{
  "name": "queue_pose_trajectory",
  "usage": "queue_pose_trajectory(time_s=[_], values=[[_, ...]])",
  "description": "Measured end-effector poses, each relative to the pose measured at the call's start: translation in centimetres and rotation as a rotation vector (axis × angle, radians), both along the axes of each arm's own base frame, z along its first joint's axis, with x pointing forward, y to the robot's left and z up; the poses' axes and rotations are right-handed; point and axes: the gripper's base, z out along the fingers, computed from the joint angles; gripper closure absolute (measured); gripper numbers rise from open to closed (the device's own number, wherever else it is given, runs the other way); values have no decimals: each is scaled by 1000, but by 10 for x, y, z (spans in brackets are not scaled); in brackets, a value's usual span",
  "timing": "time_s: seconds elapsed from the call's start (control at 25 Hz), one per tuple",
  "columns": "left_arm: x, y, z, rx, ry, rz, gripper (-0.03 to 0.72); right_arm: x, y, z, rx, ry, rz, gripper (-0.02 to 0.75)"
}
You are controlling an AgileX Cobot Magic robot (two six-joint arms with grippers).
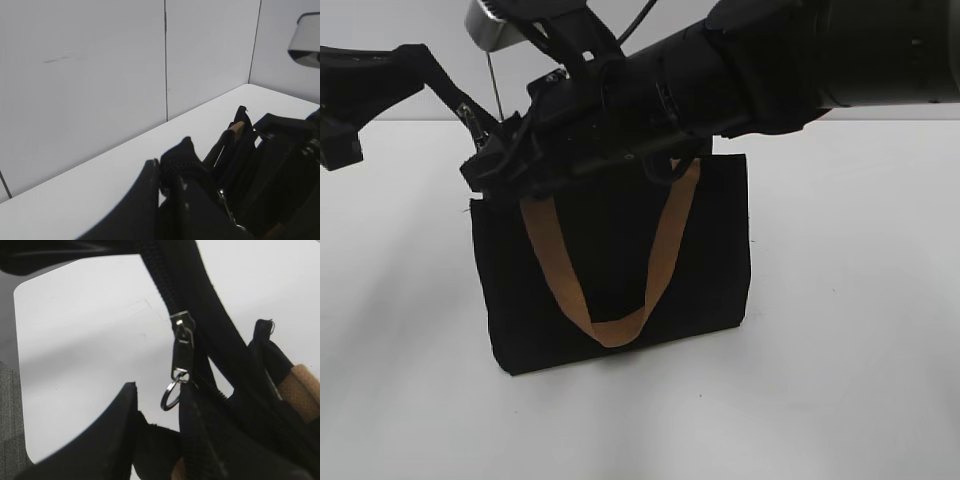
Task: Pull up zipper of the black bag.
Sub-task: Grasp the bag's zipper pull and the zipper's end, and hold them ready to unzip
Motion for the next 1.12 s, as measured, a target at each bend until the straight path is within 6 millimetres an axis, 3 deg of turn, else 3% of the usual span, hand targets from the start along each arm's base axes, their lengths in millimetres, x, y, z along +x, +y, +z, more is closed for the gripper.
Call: queue_pose_trajectory(time_s=[0.44,1.12], values=[[0,0,0,0,0,1,668,5,-2,0,18,32,-99,731],[-4,1,5,9,-18,16,668,0,-15,11,-42,108,-166,738]])
